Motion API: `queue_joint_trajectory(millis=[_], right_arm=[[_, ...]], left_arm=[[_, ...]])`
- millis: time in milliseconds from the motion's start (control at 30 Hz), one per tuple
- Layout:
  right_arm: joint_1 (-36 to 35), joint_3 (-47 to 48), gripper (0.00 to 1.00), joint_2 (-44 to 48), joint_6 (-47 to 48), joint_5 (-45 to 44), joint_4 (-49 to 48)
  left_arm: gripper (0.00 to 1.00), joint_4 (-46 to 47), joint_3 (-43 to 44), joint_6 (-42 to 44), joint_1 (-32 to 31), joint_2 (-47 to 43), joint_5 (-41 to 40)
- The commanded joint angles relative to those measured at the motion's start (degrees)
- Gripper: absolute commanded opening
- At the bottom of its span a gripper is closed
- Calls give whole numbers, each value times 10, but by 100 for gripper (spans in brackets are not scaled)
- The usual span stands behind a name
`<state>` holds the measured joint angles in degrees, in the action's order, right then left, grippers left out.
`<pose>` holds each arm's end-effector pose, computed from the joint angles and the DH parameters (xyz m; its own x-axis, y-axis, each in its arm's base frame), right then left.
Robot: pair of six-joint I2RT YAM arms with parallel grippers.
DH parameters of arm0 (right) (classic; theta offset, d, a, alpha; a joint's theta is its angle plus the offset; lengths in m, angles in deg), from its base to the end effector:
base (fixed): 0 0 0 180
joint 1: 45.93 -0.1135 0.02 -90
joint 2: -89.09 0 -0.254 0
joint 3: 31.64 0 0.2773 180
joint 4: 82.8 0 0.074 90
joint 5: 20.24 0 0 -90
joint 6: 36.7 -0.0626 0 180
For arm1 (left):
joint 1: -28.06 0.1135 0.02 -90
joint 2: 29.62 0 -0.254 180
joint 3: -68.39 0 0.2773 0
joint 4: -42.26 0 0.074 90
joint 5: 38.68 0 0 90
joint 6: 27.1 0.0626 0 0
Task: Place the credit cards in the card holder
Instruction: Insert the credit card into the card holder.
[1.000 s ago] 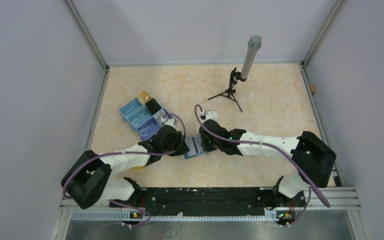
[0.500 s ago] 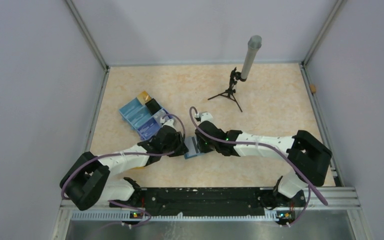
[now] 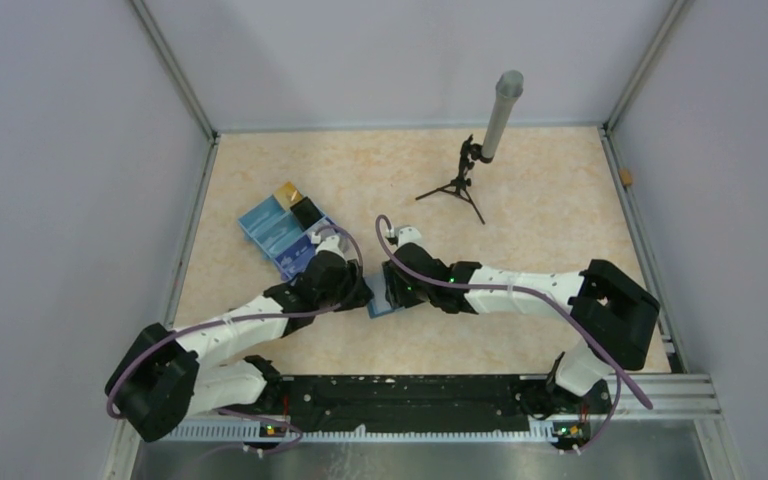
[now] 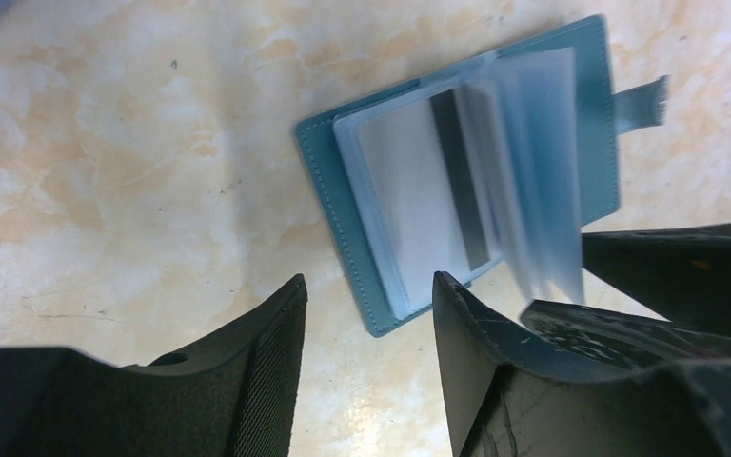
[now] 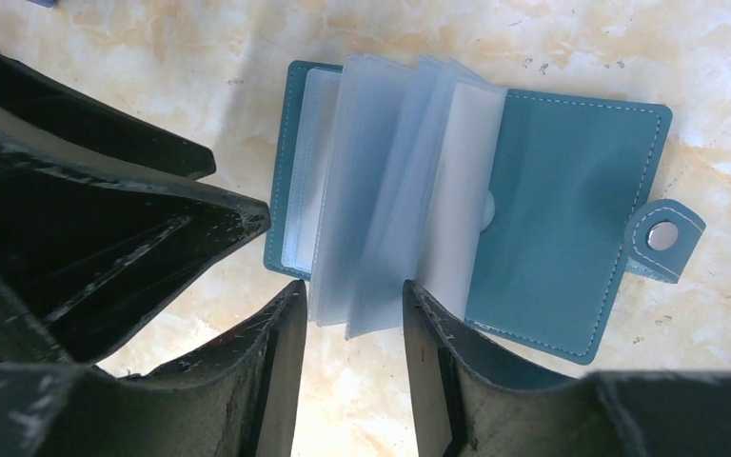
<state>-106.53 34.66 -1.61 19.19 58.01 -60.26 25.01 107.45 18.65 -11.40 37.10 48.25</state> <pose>0.1918 0.3144 0.1541 -0.7370 -0.1896 -0.6487 -0.4486 0.8552 0.2597 0.2043 -0.1639 0.1217 -0.8128 -0.2334 -0.5337 0.0533 0.8826 -0.4671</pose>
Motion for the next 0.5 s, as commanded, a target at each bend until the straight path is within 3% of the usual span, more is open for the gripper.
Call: queue_joint_trajectory(millis=[0,467], right_arm=[[-7,16,42,6,-2,-6,-18],[-7,-1,41,22,-31,-46,2]], left_arm=[[54,27,2,3,2,-48,-14],[55,83,-3,-12,3,-42,24]])
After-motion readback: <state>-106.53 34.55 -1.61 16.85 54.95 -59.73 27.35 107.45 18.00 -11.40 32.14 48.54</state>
